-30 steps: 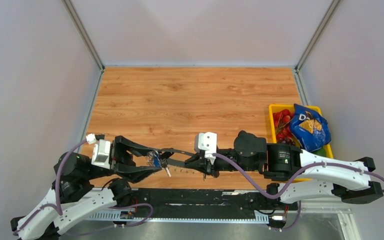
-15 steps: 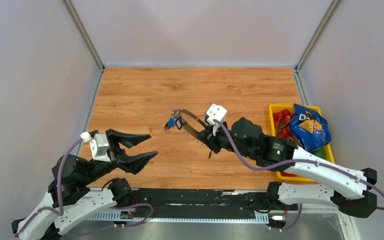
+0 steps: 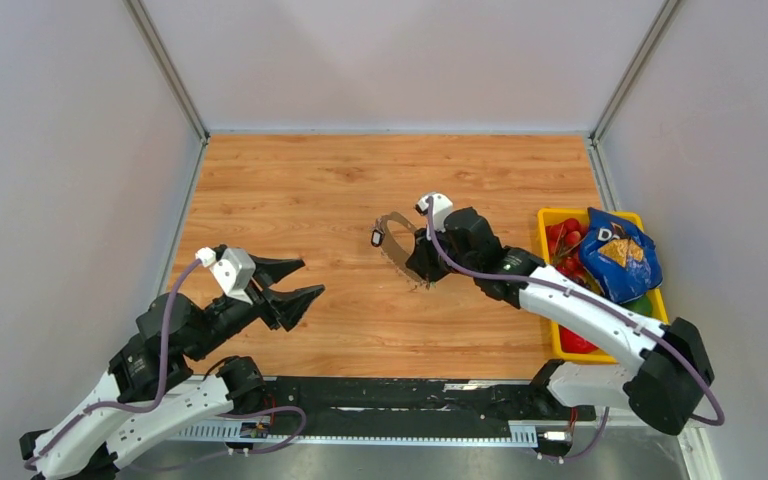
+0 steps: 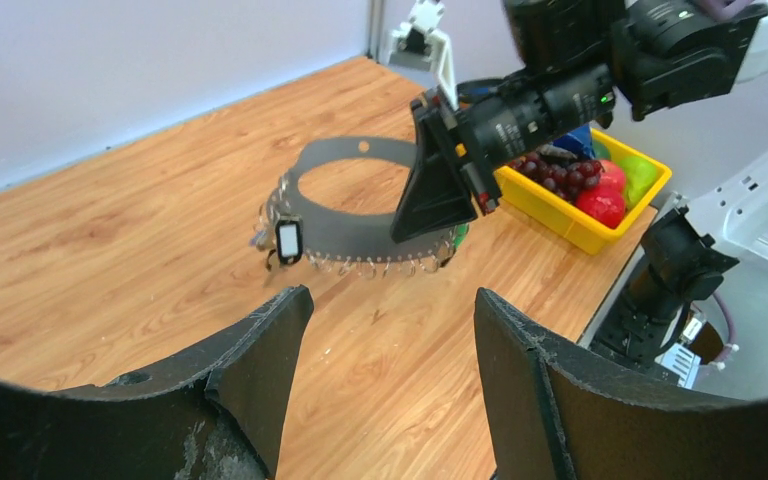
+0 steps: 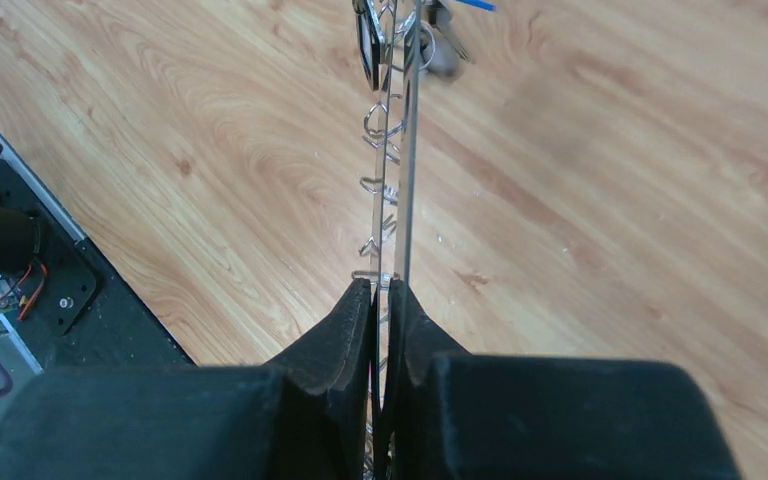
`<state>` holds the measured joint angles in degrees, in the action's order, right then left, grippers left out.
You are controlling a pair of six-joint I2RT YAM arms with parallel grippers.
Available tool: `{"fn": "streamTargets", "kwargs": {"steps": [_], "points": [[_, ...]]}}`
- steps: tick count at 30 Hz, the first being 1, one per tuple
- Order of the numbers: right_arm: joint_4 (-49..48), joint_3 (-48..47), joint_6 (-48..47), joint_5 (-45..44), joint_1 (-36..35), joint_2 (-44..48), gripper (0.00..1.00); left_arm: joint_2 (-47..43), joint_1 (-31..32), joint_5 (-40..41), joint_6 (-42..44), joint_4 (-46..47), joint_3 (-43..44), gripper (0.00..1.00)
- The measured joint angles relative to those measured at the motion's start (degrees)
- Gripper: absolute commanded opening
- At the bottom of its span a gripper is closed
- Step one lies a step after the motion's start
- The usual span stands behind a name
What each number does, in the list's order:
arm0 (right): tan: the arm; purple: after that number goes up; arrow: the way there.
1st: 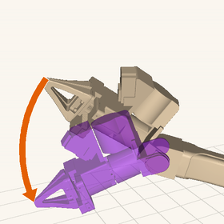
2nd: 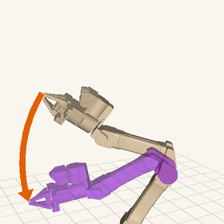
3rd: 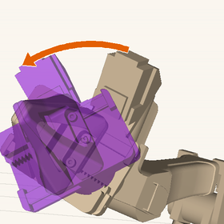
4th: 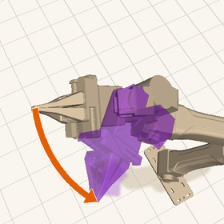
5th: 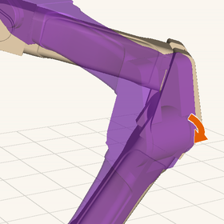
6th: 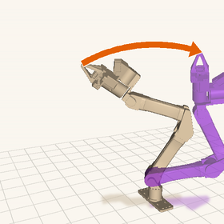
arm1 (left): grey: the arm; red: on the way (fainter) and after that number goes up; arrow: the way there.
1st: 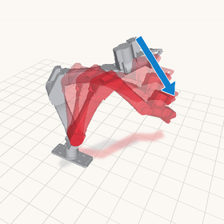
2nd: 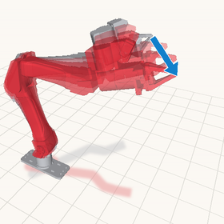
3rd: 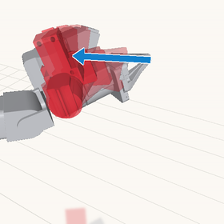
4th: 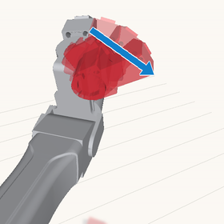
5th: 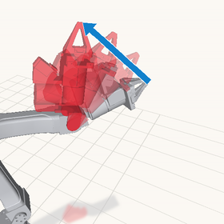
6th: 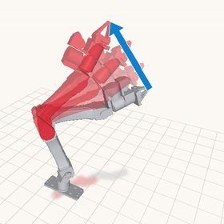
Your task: Put the keys on the keyring
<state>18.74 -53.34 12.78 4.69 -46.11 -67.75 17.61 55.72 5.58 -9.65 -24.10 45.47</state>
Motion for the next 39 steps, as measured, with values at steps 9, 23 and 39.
{"fn": "streamTargets", "kwargs": {"steps": [9, 23, 39], "points": [[-7.17, 2.78, 6.62, 6.67, 2.89, -13.75, 0.00, 0.31, 0.00, 0.52, 0.04, -0.52, -1.46, 0.72], [-25.81, 7.50, 16.37, 10.62, 6.86, -24.55, 0.00, 0.37, 0.00, 0.74, 1.03, -0.57, -3.85, 0.73], [-44.33, 12.94, 24.92, 5.90, 9.62, -32.54, 0.51, 0.11, 0.00, 2.58, 1.27, -0.98, -5.07, 0.74]]}}
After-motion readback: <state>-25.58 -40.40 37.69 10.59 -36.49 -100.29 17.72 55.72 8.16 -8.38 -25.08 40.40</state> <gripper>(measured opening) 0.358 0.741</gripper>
